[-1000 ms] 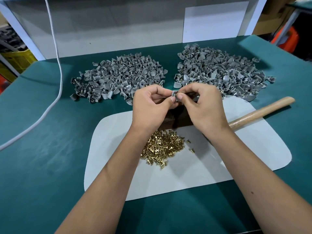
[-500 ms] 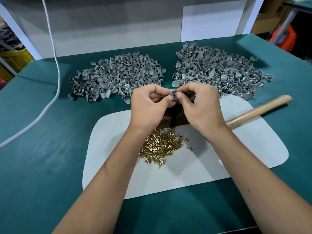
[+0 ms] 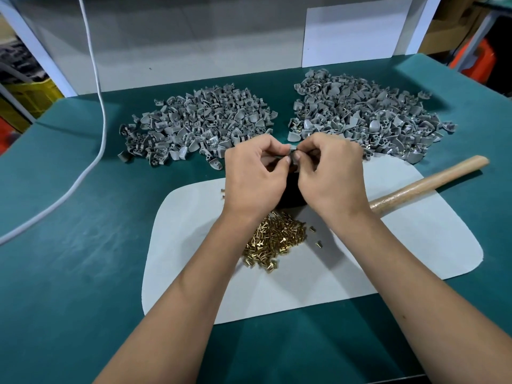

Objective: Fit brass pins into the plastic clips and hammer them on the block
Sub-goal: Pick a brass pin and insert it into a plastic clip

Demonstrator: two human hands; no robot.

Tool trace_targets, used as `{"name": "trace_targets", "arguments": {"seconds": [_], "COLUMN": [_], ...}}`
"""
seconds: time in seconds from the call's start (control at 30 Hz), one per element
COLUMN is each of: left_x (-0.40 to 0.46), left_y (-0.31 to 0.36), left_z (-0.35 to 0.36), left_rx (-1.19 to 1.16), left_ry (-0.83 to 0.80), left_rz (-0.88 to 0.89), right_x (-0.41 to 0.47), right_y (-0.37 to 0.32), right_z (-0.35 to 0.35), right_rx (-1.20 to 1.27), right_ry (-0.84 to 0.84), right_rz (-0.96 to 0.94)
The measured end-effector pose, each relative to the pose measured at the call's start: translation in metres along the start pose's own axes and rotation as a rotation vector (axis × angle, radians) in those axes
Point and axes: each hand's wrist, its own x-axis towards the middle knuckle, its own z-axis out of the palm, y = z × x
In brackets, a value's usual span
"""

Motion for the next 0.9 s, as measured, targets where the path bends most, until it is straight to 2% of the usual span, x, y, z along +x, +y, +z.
{"name": "trace_targets", "arguments": {"seconds": [0.17, 0.37, 0.6, 0.9], "left_x": [0.003, 0.004, 0.006, 0.006], "left_y": [-0.001, -0.002, -0.005, -0.004], "left_z": [-0.010, -0.015, -0.020, -0.021], "left_rx": [0.008, -0.018, -0.290, -0.462], "left_ry": [-0.093, -0.120, -0.159, -0.265], "left_rz": [0.059, 0.070, -0.038, -0.089], "right_x": [0.002, 0.005, 0.004, 0.006], "right_y": [0.006, 0.011, 0.011, 0.017], "right_z": [-0.004, -0.007, -0.015, -0.019], "right_rx": [0.089, 0.122, 0.143, 0.084], "right_ry": [-0.005, -0.040, -0.020, 0.065], "right_rz": [0.009, -0.025, -0.201, -0.368]}}
